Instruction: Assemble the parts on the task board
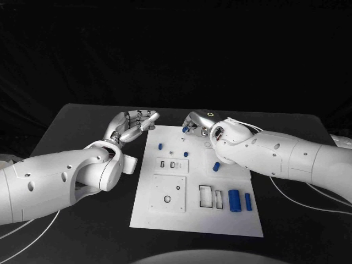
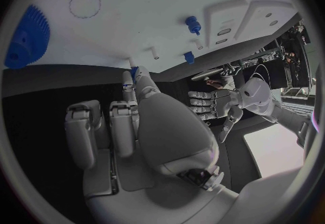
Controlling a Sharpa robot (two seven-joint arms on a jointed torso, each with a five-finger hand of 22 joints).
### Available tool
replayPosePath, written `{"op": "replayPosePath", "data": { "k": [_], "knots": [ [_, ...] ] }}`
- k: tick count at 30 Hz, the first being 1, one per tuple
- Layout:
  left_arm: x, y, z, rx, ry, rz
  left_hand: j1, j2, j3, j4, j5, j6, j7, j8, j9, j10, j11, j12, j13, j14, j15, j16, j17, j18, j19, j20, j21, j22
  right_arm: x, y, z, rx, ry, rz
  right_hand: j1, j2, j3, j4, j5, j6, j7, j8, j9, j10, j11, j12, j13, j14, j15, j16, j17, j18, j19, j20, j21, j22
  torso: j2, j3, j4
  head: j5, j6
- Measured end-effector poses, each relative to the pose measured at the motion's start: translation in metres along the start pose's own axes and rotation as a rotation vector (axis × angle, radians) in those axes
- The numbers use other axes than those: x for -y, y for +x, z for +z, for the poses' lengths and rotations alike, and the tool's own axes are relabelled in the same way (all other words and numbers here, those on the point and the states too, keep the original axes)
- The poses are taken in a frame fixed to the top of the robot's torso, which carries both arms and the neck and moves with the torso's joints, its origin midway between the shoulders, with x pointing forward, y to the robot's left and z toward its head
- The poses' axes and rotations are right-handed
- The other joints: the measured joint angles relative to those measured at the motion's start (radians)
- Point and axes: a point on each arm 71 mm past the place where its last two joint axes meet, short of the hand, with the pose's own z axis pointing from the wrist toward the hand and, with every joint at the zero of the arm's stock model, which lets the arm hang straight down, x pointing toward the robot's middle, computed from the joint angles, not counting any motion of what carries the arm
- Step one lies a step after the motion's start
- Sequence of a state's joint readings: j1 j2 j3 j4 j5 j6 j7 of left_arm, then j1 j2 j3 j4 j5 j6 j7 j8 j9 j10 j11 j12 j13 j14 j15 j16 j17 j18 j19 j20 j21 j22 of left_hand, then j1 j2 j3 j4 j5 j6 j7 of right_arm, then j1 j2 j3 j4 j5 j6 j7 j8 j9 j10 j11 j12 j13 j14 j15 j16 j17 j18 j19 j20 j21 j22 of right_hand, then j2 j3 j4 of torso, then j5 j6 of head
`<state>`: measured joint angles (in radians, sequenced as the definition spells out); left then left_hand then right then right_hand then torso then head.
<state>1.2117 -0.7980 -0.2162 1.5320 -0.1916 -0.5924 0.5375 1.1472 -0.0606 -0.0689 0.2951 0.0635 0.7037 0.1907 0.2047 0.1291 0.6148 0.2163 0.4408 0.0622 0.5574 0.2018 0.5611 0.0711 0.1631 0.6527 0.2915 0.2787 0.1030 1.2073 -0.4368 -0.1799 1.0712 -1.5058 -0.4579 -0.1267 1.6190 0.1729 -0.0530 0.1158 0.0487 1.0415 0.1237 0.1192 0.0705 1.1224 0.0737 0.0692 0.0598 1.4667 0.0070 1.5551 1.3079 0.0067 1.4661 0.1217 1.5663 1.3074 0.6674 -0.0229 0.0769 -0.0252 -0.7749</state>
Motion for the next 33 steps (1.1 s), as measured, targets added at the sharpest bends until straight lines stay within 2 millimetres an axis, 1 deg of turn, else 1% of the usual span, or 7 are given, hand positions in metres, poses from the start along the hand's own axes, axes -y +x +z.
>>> {"op": "replayPosePath", "data": {
  "k": [6,19,22,27,29,31,33],
  "knots": [
    [0.0001,-0.0003,0.0,0.001,0.0,0.001,0.0,0.0,0.0,0.0,0.0,0.0,0.0,0.0,0.001,0.0,0.0,0.0,0.0,0.0,0.0,0.0,0.0,0.0,0.0,0.0,0.0,-0.001,0.0013,0.0015,0.002,-0.019,0.015,-0.015,0.0,0.0,0.008,0.003,0.0,0.0,0.0,-0.005,0.0,-0.007,0.007,-0.004,0.0,0.0,0.0,0.0,0.0,0.0,0.0,0.0,0.0,0.0,0.0,0.0,0.0005,-0.001,-0.002],
    [0.0003,-0.0005,0.0001,0.003,0.002,0.003,0.004,0.004,0.0,0.0,0.0,0.0,0.0,0.0,0.001,0.0,0.0,0.0,0.0,0.0,0.0,0.0,0.0,0.0,-0.004,-0.004,0.0,-0.001,-0.0016,0.0028,0.0044,-0.036,0.031,-0.048,-0.001,-0.001,0.012,0.001,0.0,-0.002,-0.002,-0.011,0.0,-0.007,0.007,-0.004,0.0,-0.004,0.004,0.0,0.0,0.0,0.0,0.0,0.0,0.001,-0.001,-0.0007,0.0,-0.002,-0.002],
    [0.0004,-0.0006,0.0001,0.004,0.002,0.003,0.004,0.004,0.0,0.0,0.0,0.0,0.0,0.0,0.001,0.0,0.0,0.0,0.0,0.0,0.0,0.0,0.0,0.0,-0.004,-0.004,0.0,-0.001,-0.0018,0.003,0.0049,-0.038,0.033,-0.052,-0.001,-0.001,0.012,0.002,0.0,-0.002,-0.002,-0.011,0.0,-0.013,0.012,-0.004,0.0,-0.002,0.005,0.0,0.0,0.0,0.0,0.0,0.0,0.001,-0.001,-0.0007,0.0,-0.003,-0.003],
    [0.0006,-0.0005,0.0003,0.004,0.002,0.003,0.004,0.004,0.0,0.0,0.0,0.0,0.0,0.0,0.001,0.0,0.0,0.0,0.0,0.0,0.0,0.0,0.0,0.0,-0.004,-0.004,0.0,-0.001,-0.0022,0.0036,0.0061,-0.042,0.035,-0.057,0.005,-0.006,0.021,0.01,-0.001,-0.008,0.0,-0.011,0.0,-0.028,0.013,-0.004,0.0,0.0,0.007,0.0,0.0,0.0,0.0,0.0,0.0,0.001,-0.001,-0.0013,0.0,-0.004,-0.003],
    [0.0007,-0.0003,0.0004,0.004,0.003,0.003,0.004,0.004,0.0,0.0,0.0,0.0,0.0,0.001,0.001,0.0,0.0,0.0,0.0,0.0,0.0,0.0,0.0,0.0,-0.004,-0.004,0.0,-0.001,-0.0021,0.0041,0.0064,-0.046,0.035,-0.059,0.004,-0.006,0.023,0.013,-0.001,-0.016,-0.005,-0.023,0.0,-0.046,0.012,-0.008,0.0,0.0,0.007,0.0,0.0,0.0,0.0,0.0,0.0,0.001,-0.001,-0.0012,0.0,-0.004,-0.003],
    [0.0009,-0.0004,0.0005,0.004,0.003,0.003,0.004,0.004,0.0,0.0,0.0,0.0,0.0,0.004,0.001,0.0,0.0,0.0,0.0,0.0,0.0,0.0,0.0,0.0,-0.004,-0.004,-0.004,-0.002,-0.0019,0.0049,0.0065,-0.052,0.037,-0.061,0.004,-0.007,0.024,0.02,-0.001,-0.036,-0.005,-0.037,0.0,-0.074,0.01,-0.008,0.0,0.0,0.007,0.0,0.0,0.0,0.0,0.0,0.0,0.001,-0.001,-0.0012,0.0002,-0.004,-0.004],
    [0.0012,-0.0005,0.0006,0.004,0.004,0.003,0.004,0.004,0.0,0.0,0.0,0.0,0.0,0.004,0.001,0.0,0.0,0.0,0.0,0.0,0.0,0.0,0.0,0.0,-0.004,-0.004,-0.004,-0.002,-0.0015,0.0055,0.0067,-0.059,0.039,-0.063,-0.001,-0.02,0.025,0.026,0.0,-0.062,-0.004,-0.051,0.0,-0.104,0.008,-0.008,0.0,0.0,0.007,0.0,0.0,0.0,0.0,0.0,0.0,0.001,0.0,-0.0016,0.0003,-0.004,-0.005]
  ]
}}
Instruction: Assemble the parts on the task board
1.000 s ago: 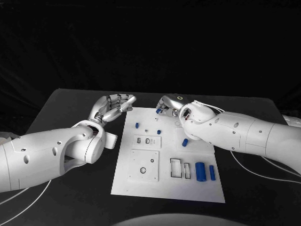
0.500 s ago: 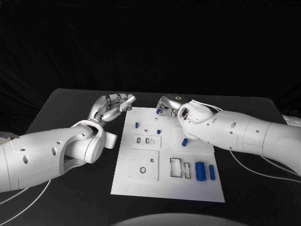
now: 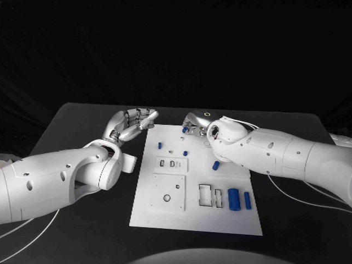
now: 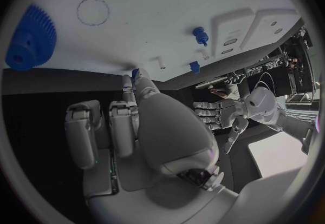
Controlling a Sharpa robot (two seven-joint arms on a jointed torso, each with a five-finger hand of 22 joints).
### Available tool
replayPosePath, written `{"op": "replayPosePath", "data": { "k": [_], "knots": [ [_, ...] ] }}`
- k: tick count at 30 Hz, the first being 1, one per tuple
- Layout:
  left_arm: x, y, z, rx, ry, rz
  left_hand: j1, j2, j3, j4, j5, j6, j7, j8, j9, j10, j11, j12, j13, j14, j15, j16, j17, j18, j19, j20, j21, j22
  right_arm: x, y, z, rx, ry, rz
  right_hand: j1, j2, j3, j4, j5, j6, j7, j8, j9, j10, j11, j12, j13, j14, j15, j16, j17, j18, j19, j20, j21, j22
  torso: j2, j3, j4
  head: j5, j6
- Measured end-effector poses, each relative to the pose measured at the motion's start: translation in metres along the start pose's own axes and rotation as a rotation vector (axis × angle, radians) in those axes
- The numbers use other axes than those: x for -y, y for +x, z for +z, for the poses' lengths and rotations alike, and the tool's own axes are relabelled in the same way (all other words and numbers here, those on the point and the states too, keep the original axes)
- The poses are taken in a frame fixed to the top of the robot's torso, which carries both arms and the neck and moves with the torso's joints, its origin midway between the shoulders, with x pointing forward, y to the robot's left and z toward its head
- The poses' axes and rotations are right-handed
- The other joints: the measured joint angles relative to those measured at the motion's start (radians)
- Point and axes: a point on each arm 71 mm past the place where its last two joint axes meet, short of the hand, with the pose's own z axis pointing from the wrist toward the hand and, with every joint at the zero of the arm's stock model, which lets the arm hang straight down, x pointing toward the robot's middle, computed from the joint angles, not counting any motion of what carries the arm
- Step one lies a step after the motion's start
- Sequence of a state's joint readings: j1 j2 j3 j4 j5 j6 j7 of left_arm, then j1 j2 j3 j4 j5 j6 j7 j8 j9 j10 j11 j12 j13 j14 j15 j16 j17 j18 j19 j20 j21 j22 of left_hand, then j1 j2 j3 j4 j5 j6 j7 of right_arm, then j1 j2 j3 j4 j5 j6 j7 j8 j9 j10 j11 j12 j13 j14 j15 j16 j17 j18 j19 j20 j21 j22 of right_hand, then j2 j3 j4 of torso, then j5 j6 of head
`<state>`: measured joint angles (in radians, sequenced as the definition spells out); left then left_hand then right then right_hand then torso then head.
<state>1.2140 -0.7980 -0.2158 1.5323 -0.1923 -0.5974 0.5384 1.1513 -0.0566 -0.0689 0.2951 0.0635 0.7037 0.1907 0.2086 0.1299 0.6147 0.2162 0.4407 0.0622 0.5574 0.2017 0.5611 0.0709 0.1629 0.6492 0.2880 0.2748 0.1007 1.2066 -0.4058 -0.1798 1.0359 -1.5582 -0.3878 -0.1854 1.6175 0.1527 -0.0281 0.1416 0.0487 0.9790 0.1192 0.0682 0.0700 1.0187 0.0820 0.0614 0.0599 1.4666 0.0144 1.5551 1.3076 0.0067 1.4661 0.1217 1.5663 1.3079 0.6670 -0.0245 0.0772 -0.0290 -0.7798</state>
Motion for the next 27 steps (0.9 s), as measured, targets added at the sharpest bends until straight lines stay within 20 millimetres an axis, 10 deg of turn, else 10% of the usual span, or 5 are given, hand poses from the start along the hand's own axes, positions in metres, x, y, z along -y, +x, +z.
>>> {"op": "replayPosePath", "data": {
  "k": [14,27],
  "knots": [
    [0.001,-0.001,0.0,0.003,0.002,0.001,0.0,0.0,0.0,0.0,0.0,0.0,0.0,0.0,0.001,0.0,0.0,0.0,0.0,0.0,0.0,0.0,0.0,0.0,0.0,0.0,0.0,0.0,0.002,0.002,-0.002,-0.016,0.015,0.0,-0.033,-0.051,-0.002,0.006,0.004,-0.221,-0.014,-0.007,-0.007,-0.132,0.036,0.0,0.001,-0.003,0.022,0.0,0.0,0.0,-0.002,0.013,0.0,0.0,0.0,-0.0001,0.0,0.002,-0.001],
    [-0.002,-0.001,0.004,0.006,-0.001,0.009,0.0,0.0,0.0,0.0,0.0,0.0,0.0,0.0,0.001,0.0,0.0,0.0,0.0,0.0,0.0,0.0,0.0,0.0,0.0,0.0,0.0,-0.001,0.033,-0.046,-0.047,0.164,0.009,0.267,-0.112,-0.07,-0.022,0.048,0.004,-0.13,0.044,0.024,0.012,0.027,0.039,0.062,0.019,-0.004,0.029,-0.008,0.0,0.0,0.002,0.031,0.0,0.0,-0.005,-0.0002,-0.0039,-0.009,0.009]
  ]
}}
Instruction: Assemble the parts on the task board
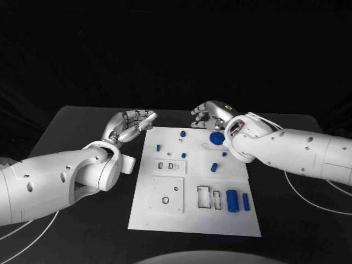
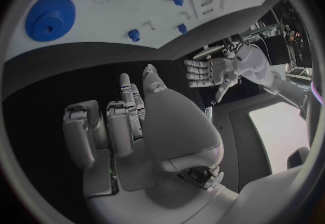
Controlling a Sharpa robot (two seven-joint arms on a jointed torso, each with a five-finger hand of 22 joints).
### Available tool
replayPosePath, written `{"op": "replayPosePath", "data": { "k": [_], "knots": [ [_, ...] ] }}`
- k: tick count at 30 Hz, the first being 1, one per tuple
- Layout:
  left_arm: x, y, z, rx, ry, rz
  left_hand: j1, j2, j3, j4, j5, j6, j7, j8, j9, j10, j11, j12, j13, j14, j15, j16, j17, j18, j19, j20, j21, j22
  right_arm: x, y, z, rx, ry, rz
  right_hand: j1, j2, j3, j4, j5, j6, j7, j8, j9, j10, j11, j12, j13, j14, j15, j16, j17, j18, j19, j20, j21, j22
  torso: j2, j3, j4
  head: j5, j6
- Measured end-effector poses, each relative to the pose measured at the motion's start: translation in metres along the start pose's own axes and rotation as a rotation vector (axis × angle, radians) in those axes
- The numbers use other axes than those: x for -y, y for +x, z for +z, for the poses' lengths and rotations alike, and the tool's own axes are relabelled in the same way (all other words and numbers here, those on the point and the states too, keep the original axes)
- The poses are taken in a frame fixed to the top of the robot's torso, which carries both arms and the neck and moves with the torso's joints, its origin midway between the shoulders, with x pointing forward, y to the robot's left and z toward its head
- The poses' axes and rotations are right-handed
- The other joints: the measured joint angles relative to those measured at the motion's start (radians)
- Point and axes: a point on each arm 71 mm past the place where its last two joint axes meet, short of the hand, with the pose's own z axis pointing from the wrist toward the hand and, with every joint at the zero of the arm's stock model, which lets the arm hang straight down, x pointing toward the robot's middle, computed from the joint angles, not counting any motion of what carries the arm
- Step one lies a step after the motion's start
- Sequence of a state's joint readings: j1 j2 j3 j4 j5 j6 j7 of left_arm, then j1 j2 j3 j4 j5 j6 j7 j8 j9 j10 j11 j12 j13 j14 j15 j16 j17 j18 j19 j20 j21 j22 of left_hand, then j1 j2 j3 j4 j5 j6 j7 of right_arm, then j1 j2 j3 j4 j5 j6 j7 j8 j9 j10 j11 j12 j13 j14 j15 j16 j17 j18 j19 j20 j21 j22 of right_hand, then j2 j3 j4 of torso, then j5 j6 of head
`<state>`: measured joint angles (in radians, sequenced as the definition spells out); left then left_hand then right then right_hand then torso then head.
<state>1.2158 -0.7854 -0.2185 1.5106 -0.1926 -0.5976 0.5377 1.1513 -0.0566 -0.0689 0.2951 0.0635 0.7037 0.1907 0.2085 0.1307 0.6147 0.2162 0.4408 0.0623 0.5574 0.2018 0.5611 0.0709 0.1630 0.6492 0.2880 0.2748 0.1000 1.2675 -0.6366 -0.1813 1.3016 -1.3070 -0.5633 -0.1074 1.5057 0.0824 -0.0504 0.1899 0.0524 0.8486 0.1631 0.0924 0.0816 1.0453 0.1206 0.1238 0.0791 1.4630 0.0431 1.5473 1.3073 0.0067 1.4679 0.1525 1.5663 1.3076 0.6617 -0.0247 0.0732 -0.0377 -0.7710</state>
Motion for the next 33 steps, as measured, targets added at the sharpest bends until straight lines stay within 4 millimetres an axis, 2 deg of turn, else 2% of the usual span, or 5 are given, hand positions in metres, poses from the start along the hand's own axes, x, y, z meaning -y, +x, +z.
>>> {"op": "replayPosePath", "data": {
  "k": [8,11,14,18,33],
  "knots": [
    [-0.001,0.003,0.004,-0.001,0.002,0.004,0.0,0.0,0.0,0.0,0.0,0.0,0.0,0.0,0.0,0.0,0.0,0.0,0.0,0.0,0.0,0.0,0.0,0.0,0.0,0.0,0.0,0.0,0.029,-0.048,-0.03,0.054,0.084,0.164,-0.085,-0.04,-0.039,0.042,0.0,-0.143,-0.05,-0.02,-0.014,0.117,-0.063,0.187,0.142,-0.009,-0.051,-0.073,-0.074,0.001,-0.003,-0.045,-0.04,0.0,-0.003,0.0,-0.0032,-0.026,0.008],
    [-0.002,0.003,0.006,0.0,0.002,0.006,0.0,0.0,0.0,0.0,0.0,0.0,0.0,0.0,0.0,0.0,0.0,0.0,0.0,0.0,0.0,0.0,0.0,0.0,0.0,0.0,0.0,0.0,0.039,-0.054,-0.036,0.039,0.112,0.184,-0.129,-0.054,-0.041,0.041,0.0,-0.276,-0.087,-0.001,-0.019,-0.115,-0.069,0.619,0.553,-0.043,-0.029,-0.058,-0.044,0.027,-0.084,-0.046,-0.108,0.0,-0.005,-0.0006,-0.0064,-0.04,0.009],
    [-0.002,0.004,0.007,-0.001,0.003,0.007,0.004,0.004,0.0,0.0,0.0,0.0,0.0,0.0,0.0,0.0,0.0,0.0,0.0,0.0,0.0,0.0,0.0,0.0,-0.004,0.004,0.0,0.0,0.045,-0.055,-0.038,0.013,0.124,0.185,-0.158,-0.059,-0.032,0.049,0.011,-0.286,-0.107,0.0,-0.017,0.14,-0.061,1.173,1.123,-0.012,-0.022,-0.014,-0.002,0.047,-0.173,-0.033,-0.165,0.0,-0.006,-0.0006,-0.0091,-0.053,0.01],
    [-0.002,0.005,0.008,-0.002,0.004,0.007,0.005,0.005,0.0,0.0,0.0,0.0,0.0,0.0,0.0,0.0,0.0,0.0,0.0,0.0,0.0,0.0,0.0,0.0,-0.004,0.004,0.0,-0.001,0.052,-0.053,-0.039,-0.031,0.131,0.157,-0.192,-0.093,-0.014,0.067,0.009,-0.152,-0.108,0.023,0.005,0.411,-0.043,1.439,1.227,0.003,-0.013,0.02,0.001,0.047,-0.175,-0.015,-0.167,0.0,-0.007,-0.0006,-0.01,-0.069,0.013],
    [-0.003,0.004,0.007,-0.002,0.003,0.007,0.005,0.005,0.0,0.0,0.0,0.0,0.0,0.0,0.0,0.0,0.0,0.0,0.0,0.0,0.0,0.0,0.0,0.0,-0.004,0.004,0.0,-0.001,0.064,-0.021,-0.038,-0.122,0.157,-0.043,-0.253,-0.172,0.111,0.06,0.245,0.013,-0.055,0.062,0.064,0.421,-0.068,1.444,1.229,0.004,-0.029,0.02,0.001,0.007,-0.002,-0.024,0.001,0.0,-0.006,-0.0019,-0.0094,-0.077,0.01]
  ]
}}
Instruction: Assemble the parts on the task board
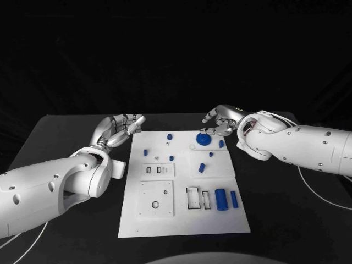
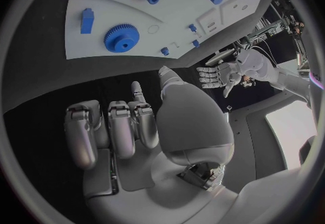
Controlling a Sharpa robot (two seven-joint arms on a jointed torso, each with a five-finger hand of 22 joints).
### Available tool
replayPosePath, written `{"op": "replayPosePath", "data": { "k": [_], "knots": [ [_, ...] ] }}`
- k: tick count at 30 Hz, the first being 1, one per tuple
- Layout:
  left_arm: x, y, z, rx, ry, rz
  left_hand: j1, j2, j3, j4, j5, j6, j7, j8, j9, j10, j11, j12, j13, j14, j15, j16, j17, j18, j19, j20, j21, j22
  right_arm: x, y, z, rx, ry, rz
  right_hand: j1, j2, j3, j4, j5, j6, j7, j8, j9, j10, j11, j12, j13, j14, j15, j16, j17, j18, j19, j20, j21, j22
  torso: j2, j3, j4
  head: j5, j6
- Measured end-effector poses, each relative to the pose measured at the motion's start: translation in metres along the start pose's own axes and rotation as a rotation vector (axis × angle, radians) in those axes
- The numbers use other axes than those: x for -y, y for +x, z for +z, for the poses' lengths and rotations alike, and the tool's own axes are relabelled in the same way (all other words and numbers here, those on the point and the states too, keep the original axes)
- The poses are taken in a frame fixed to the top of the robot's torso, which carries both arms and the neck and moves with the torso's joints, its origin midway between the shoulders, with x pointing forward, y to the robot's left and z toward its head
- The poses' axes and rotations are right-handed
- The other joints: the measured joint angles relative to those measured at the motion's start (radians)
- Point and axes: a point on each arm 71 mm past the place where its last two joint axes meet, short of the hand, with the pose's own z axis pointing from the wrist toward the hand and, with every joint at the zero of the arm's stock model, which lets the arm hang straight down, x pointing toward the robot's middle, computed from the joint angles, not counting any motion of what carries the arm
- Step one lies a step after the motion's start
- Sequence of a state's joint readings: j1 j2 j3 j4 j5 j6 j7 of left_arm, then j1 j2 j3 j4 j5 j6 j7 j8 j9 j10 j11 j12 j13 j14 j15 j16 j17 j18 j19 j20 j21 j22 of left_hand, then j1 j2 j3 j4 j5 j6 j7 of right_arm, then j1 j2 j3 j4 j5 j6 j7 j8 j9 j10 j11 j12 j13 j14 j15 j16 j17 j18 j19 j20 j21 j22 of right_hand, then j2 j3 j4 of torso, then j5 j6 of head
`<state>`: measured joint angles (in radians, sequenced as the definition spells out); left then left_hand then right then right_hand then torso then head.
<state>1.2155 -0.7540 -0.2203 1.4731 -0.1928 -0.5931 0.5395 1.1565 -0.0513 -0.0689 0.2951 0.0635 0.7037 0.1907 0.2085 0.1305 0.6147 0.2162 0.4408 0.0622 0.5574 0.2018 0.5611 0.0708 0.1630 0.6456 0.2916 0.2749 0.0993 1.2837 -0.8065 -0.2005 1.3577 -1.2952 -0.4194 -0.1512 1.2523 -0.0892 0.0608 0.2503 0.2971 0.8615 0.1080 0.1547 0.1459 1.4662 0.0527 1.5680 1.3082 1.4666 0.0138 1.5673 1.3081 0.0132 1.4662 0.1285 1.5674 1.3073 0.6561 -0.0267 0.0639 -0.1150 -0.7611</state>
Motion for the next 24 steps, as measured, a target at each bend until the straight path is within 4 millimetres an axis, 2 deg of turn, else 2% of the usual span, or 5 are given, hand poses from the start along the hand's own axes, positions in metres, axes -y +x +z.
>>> {"op": "replayPosePath", "data": {
  "k": [2,7,14,21,24],
  "knots": [
    [0.0,0.0,0.0,0.0,0.0,0.0,0.0,0.0,0.0,0.0,0.0,0.0,0.0,0.0,0.0,0.0,0.0,0.0,0.0,0.0,0.0,0.0,0.0,0.0,0.0,0.0,0.0,0.0,0.001,0.005,0.001,-0.005,0.006,-0.03,0.009,-0.009,0.015,-0.015,0.021,0.008,-0.001,0.0,0.007,0.0,0.0,0.0,0.0,-0.002,-0.009,0.0,0.0,0.0,-0.001,-0.01,0.0,0.001,0.0,0.0,0.0,0.001,-0.001],
    [0.0,-0.001,-0.001,0.001,0.0,0.0,0.0,0.0,0.0,0.0,0.0,0.0,0.0,0.0,0.0,0.0,0.0,0.0,0.0,0.0,0.0,0.0,0.0,0.0,0.0,0.0,0.0,0.0,0.002,0.012,0.003,-0.011,0.02,-0.092,0.021,-0.021,0.037,-0.037,0.046,0.013,0.004,0.0,0.015,0.0,0.0,0.0,0.0,-0.002,-0.009,0.0,0.0,0.0,0.0,-0.011,0.0,0.001,0.0,0.0,0.0,0.006,-0.004],
    [0.0,-0.002,-0.002,0.002,-0.001,0.0,0.0,0.0,0.0,0.0,0.0,0.0,0.0,0.0,0.001,0.0,0.0,0.0,0.0,0.0,0.0,0.0,0.0,0.0,0.0,0.0,0.0,0.0,0.006,0.02,0.007,-0.019,0.047,-0.148,0.031,-0.031,0.052,-0.052,0.057,0.013,0.004,0.0,0.019,-0.001,0.007,0.0,0.0,-0.002,-0.009,0.0,0.0,0.0,0.0,-0.011,0.0,0.001,0.0,0.0001,-0.0006,0.008,-0.008],
    [0.0,-0.004,-0.002,0.004,-0.002,0.001,-0.004,0.004,0.0,0.0,0.0,0.0,0.0,0.0,0.001,0.0,0.0,0.0,0.0,0.0,0.0,0.0,0.0,0.0,0.0,0.0,-0.004,-0.001,0.006,0.025,0.011,-0.032,0.066,-0.18,0.035,-0.035,0.054,-0.054,0.061,0.013,0.004,0.0,0.021,0.0,0.008,0.0,0.0,-0.002,-0.009,0.0,0.0,0.001,0.0,-0.011,0.0,0.001,0.0,0.0001,-0.0016,0.012,-0.005],
    [0.0,-0.004,-0.002,0.005,-0.002,0.001,-0.004,0.004,0.0,0.0,0.0,0.0,0.0,0.0,0.001,0.0,0.0,0.0,0.0,0.0,0.0,0.0,0.0,0.0,0.0,0.0,-0.004,-0.001,0.005,0.027,0.012,-0.039,0.071,-0.189,0.035,-0.035,0.058,-0.058,0.061,0.019,0.01,0.0,0.024,0.0,0.008,0.0,0.0,-0.002,-0.009,0.0,0.0,0.001,0.0,-0.01,0.0,0.001,-0.001,0.0001,-0.0012,0.009,-0.004]
  ]
}}
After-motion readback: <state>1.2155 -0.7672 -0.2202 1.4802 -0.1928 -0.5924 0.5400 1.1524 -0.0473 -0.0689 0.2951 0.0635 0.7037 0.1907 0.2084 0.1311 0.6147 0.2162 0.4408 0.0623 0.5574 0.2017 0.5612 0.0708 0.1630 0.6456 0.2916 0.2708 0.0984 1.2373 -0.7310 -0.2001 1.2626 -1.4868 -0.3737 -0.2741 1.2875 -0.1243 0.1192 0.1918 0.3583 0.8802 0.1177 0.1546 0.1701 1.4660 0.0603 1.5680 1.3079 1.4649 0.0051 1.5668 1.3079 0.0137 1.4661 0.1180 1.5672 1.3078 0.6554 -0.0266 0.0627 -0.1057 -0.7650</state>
